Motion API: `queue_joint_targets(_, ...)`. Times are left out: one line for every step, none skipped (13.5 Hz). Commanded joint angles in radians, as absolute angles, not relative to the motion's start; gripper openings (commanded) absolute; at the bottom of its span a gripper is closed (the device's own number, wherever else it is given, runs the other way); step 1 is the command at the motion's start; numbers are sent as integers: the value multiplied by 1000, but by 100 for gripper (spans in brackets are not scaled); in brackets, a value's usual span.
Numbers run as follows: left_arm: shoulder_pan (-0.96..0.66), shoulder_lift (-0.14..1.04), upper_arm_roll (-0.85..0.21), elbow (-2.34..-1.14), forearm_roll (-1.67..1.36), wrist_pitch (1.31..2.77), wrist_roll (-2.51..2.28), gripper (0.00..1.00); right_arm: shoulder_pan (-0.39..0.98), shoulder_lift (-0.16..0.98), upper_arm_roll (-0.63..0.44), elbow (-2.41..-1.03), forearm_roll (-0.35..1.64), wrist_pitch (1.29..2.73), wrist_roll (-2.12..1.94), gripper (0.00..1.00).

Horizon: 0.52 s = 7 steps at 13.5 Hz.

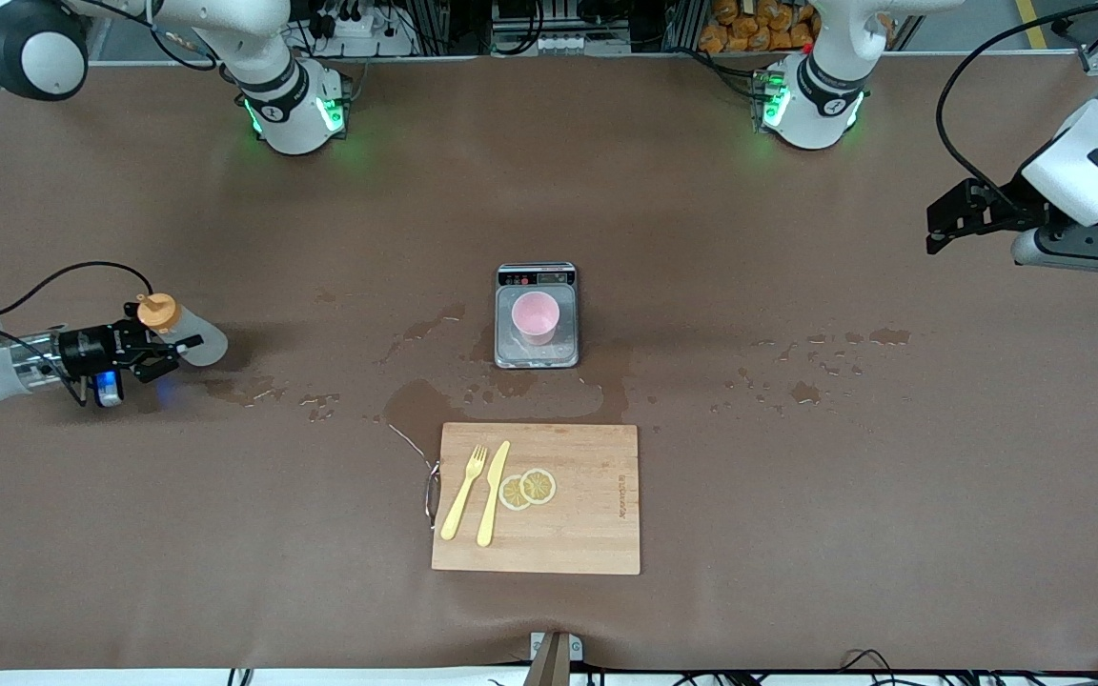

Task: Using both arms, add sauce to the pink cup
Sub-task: 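Lower the bottle onto the table and open the right gripper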

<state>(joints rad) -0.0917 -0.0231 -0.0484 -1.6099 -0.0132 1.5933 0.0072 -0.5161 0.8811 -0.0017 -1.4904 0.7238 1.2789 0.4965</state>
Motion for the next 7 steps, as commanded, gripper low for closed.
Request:
queue_joint_targets(-84,-25,-51,-1606,-23,1600,20,100,-538,911,17,-1474,696,1328,485,0)
queue_joint_targets(-84,-25,-51,-1606,-23,1600,20,100,-537,925,17,-1474,698,1331,483,0)
queue_joint_targets(-86,-25,-52,-1608,-23,1598,20,100,-537,934,17,-1474,699,1338,485,0)
queue_joint_targets(-86,-25,-52,-1608,-23,1598,21,100,-537,934,17,-1476,698,1350,483,0)
queue_joint_targets(-86,-25,-52,-1608,-23,1598,21,100,-537,937,17,-1477,699,1356,483,0)
queue_joint_targets(-86,-25,-52,-1608,-23,1595,21,100,-537,942,17,-1477,699,1358,483,0)
queue_joint_targets(-86,-25,-52,-1608,-23,1594,21,100,-535,946,18,-1476,701,1358,483,0)
